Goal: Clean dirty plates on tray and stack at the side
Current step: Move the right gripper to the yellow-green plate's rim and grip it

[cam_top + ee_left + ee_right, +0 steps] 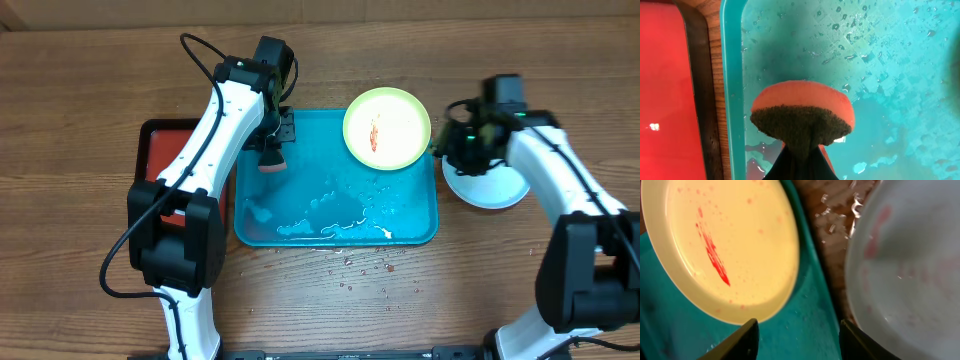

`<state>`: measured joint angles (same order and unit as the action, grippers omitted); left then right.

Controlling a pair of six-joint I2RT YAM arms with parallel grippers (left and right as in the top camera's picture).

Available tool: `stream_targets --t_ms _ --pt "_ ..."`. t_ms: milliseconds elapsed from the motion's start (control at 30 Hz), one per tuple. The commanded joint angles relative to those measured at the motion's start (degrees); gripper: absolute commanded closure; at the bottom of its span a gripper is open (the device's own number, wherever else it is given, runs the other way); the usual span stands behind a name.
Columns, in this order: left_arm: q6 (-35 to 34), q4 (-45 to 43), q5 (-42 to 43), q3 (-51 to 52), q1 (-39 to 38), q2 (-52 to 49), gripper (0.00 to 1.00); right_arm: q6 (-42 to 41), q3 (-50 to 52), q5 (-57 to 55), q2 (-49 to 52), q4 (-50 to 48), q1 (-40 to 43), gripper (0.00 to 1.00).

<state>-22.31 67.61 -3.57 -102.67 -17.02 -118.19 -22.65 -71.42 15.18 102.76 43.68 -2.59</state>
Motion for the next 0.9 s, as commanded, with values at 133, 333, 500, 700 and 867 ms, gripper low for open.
stream_targets --t_ms 133,333,500,700,867 --pt "0.0 -0.2 0.6 0.2 0.3 0.3 0.96 -9.0 -1.0 -14.3 4.0 -6.0 -7.8 0.48" --pt "0.0 -0.2 0.6 0.2 0.3 0.3 0.96 -9.1 -1.0 -14.2 8.3 -7.1 -9.4 0.52" --pt "0.0 -0.3 0.6 0.2 0.3 0.3 0.96 -9.1 -1.0 -12.5 9.0 -5.7 -9.7 0.63" --pt "0.0 -0.3 0.6 0.2 0.3 0.3 0.96 -3.1 -1.0 -6.3 9.0 -0.1 -12.9 0.71" --pt "0.0 -0.4 0.6 0.2 0.3 0.3 0.96 2.2 -1.0 -4.5 9.0 10.6 -18.8 0.71"
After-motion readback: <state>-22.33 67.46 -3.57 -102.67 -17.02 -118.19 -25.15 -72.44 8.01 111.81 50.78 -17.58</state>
